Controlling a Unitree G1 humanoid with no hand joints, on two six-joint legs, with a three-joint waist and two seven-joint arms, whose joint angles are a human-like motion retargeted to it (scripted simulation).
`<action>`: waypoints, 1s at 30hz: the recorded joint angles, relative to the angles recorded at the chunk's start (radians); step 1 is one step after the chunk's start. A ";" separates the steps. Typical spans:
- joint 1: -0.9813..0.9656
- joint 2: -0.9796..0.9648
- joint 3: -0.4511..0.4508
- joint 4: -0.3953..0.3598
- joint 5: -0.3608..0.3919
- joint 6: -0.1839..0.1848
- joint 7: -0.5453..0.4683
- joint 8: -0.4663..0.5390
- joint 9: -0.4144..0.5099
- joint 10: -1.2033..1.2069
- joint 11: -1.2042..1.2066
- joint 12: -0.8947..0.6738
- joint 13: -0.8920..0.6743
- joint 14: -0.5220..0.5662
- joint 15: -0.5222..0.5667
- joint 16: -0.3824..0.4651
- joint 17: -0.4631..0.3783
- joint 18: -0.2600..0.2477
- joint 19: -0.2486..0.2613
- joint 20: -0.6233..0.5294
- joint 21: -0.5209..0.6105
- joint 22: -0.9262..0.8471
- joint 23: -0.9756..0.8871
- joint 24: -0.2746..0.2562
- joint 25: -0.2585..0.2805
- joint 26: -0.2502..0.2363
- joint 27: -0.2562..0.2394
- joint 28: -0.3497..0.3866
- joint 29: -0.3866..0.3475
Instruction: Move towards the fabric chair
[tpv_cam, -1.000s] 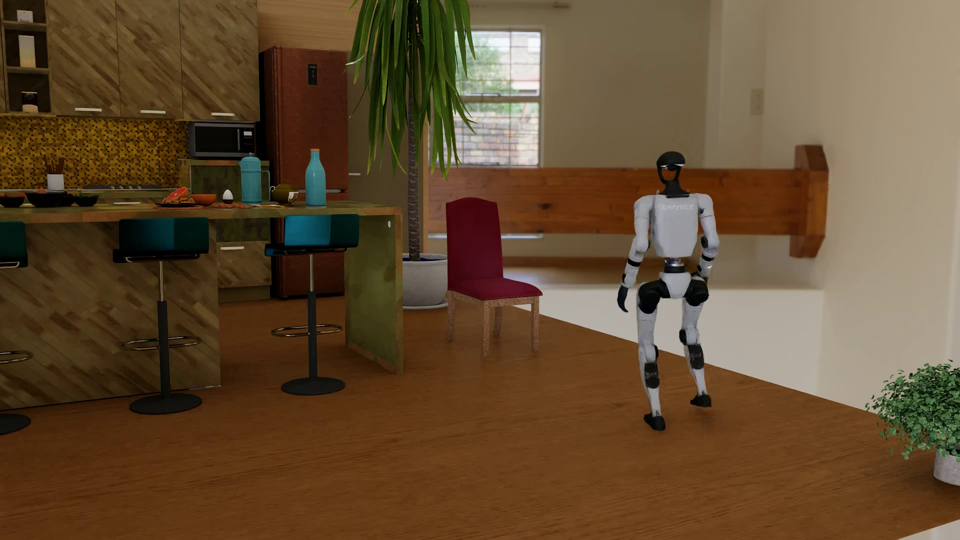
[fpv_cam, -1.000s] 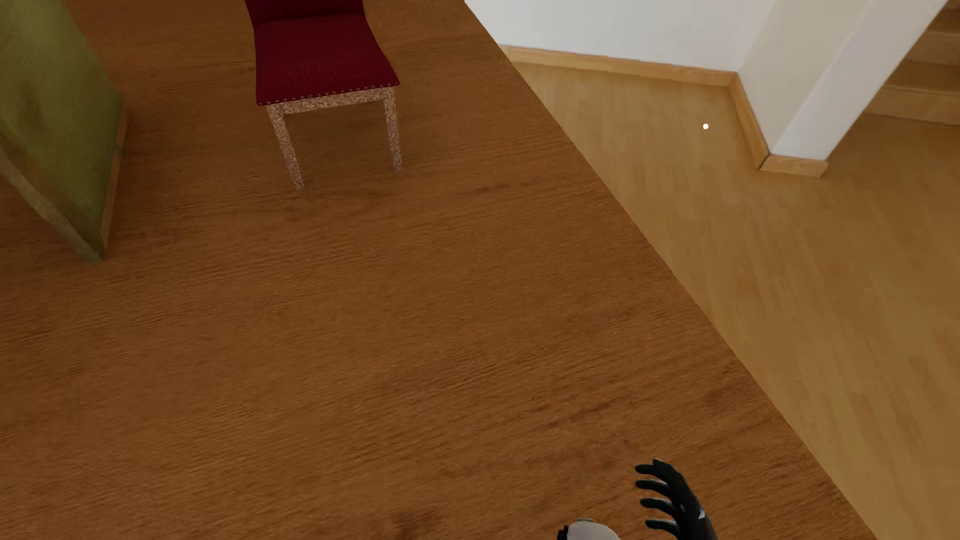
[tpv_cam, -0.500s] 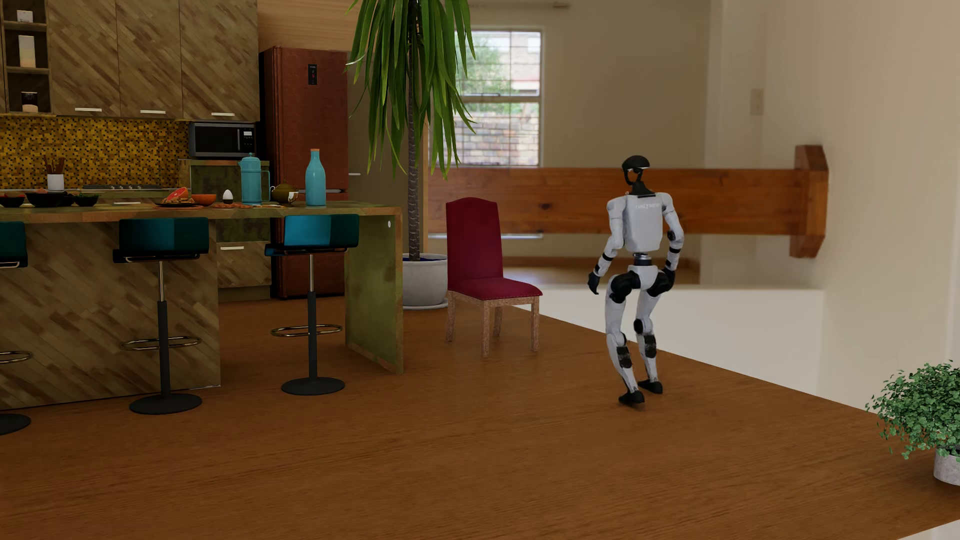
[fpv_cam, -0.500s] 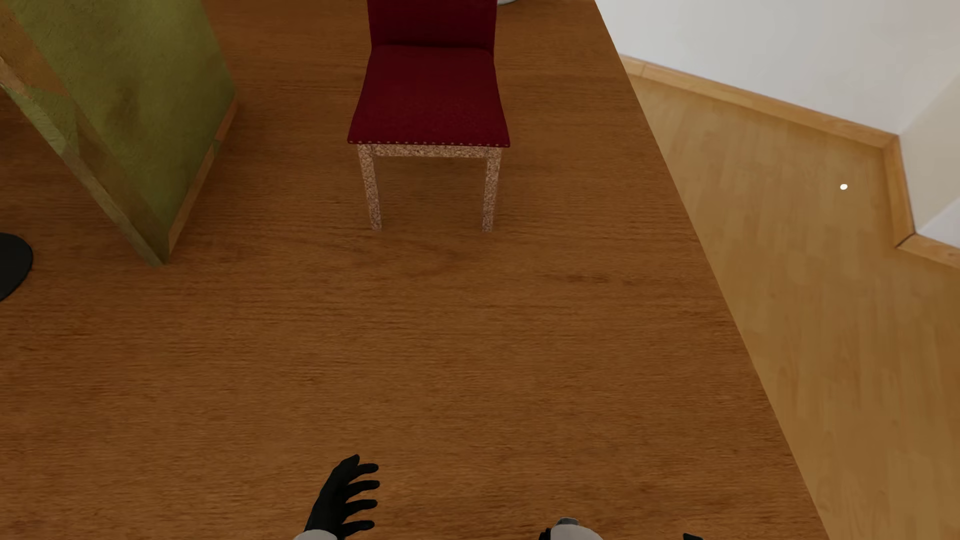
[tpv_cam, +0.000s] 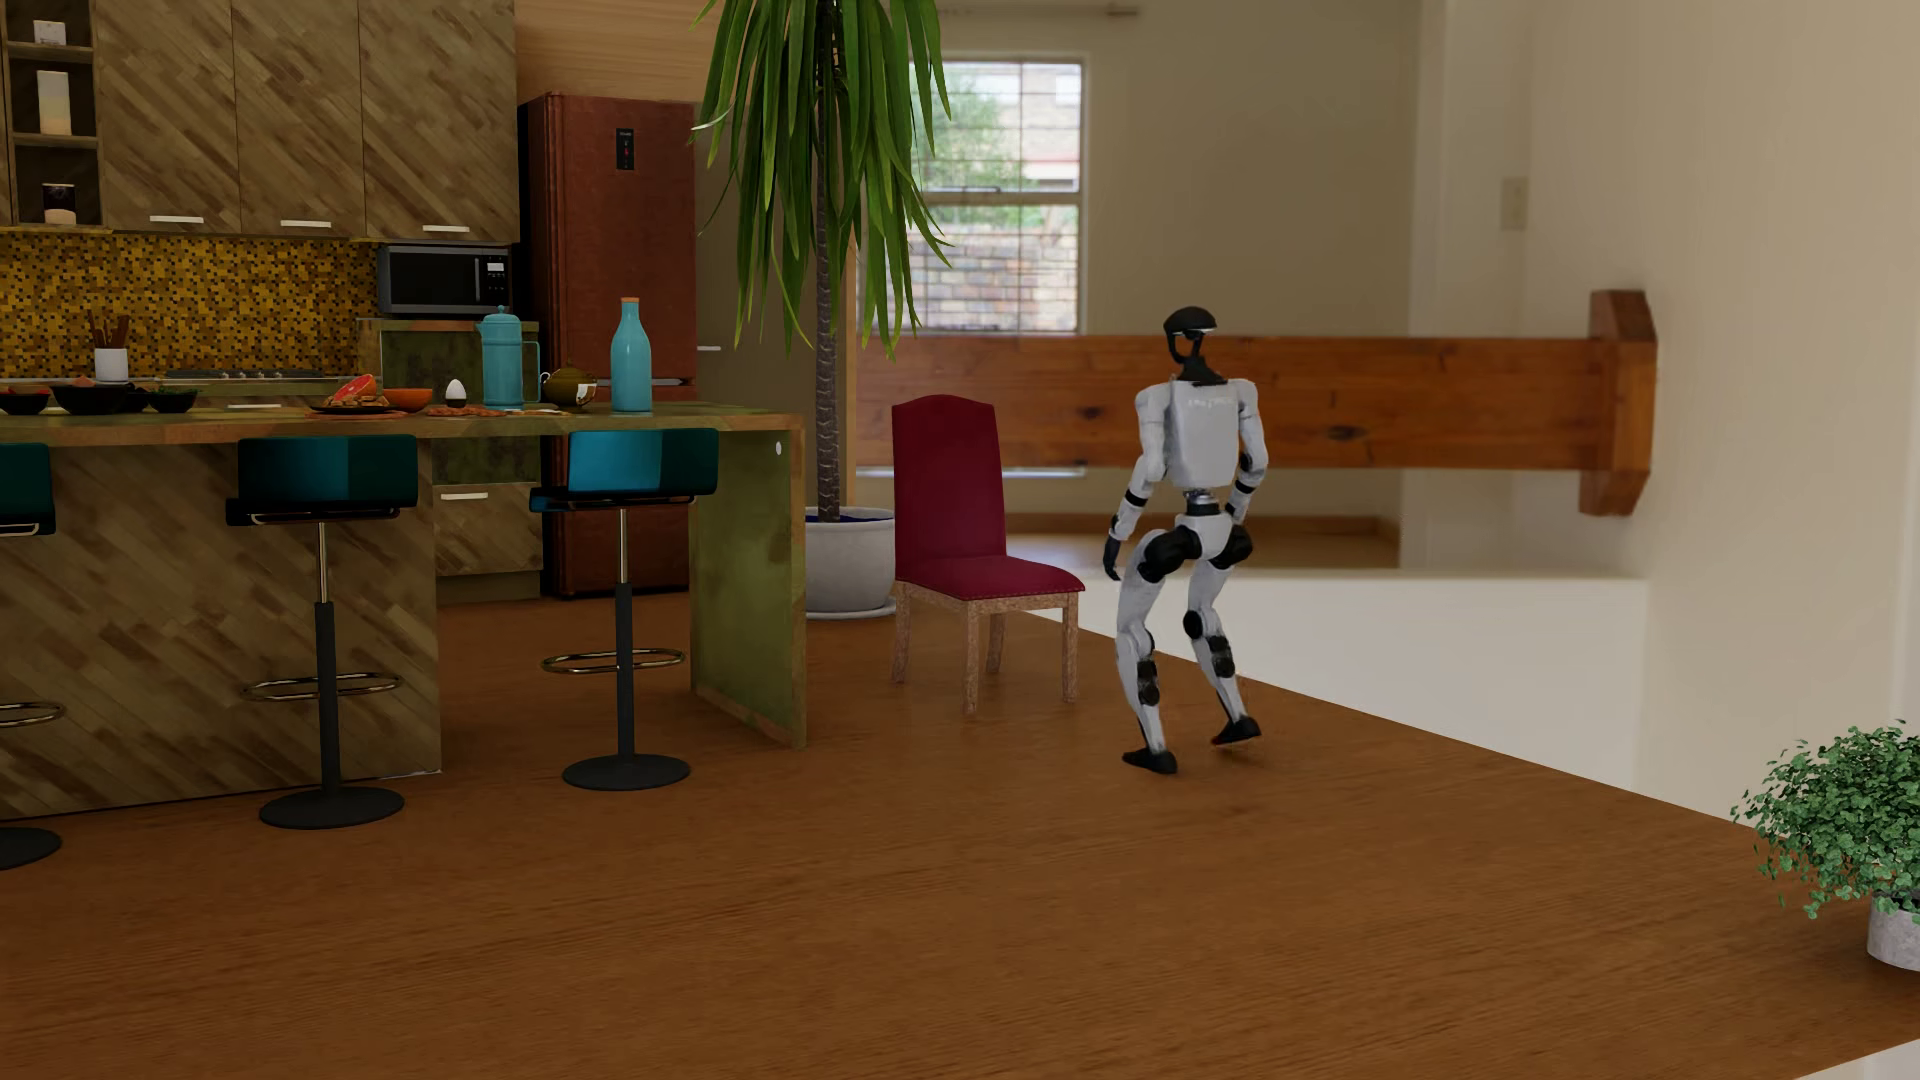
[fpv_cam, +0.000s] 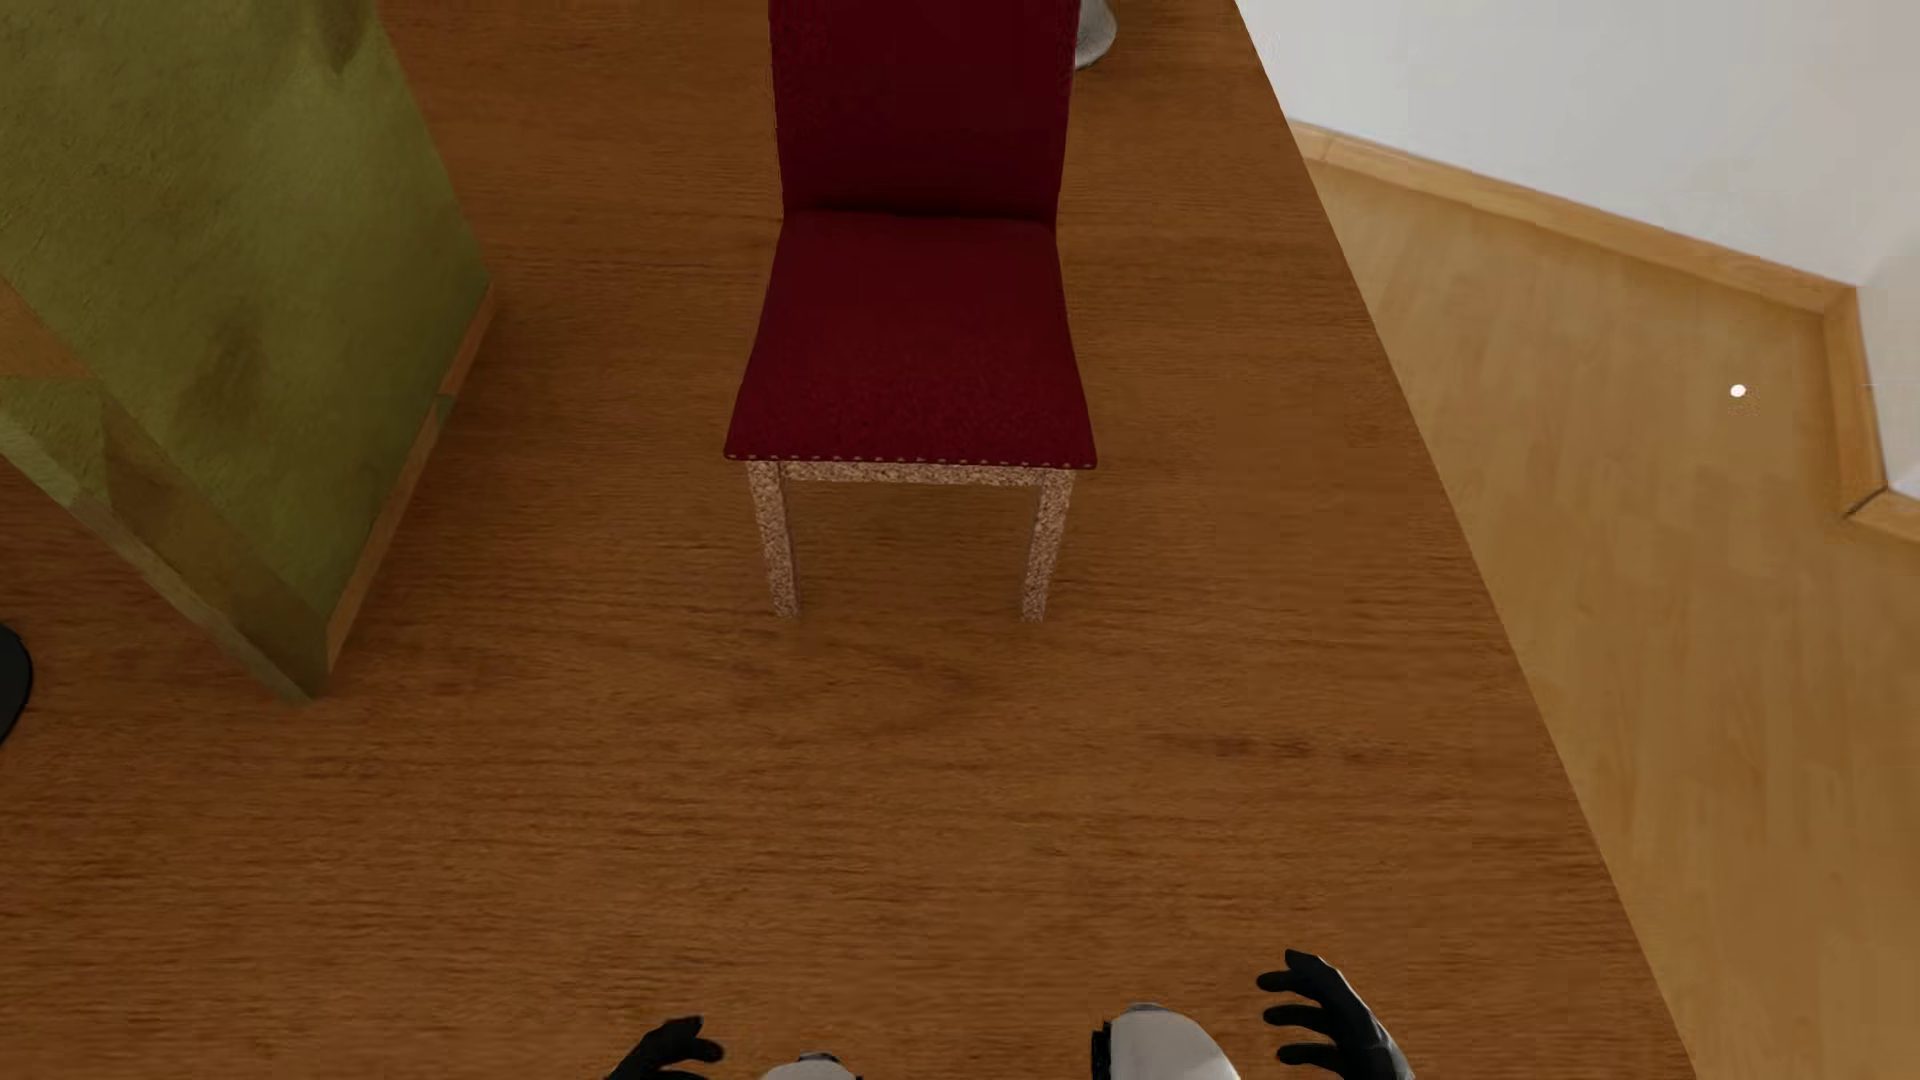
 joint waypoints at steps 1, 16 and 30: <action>0.029 -0.010 0.000 -0.015 0.008 -0.033 0.002 0.017 -0.002 -0.005 -0.064 -0.010 0.007 -0.007 -0.111 -0.009 -0.026 0.005 -0.014 -0.011 0.004 -0.022 -0.024 -0.031 0.038 -0.035 -0.027 0.008 0.002; 0.109 0.079 0.019 -0.036 0.005 0.052 -0.002 -0.004 -0.039 -0.093 -0.439 0.040 0.026 -0.016 -0.038 -0.013 -0.029 -0.024 -0.042 0.057 -0.003 -0.034 -0.018 -0.261 0.177 0.056 -0.087 -0.024 -0.016; 0.128 0.099 -0.021 -0.029 0.029 -0.027 -0.010 0.010 -0.059 -0.126 -0.473 -0.013 0.030 -0.016 0.010 -0.037 -0.048 -0.041 -0.102 0.035 0.018 -0.024 -0.011 -0.224 0.167 0.045 -0.142 0.056 0.014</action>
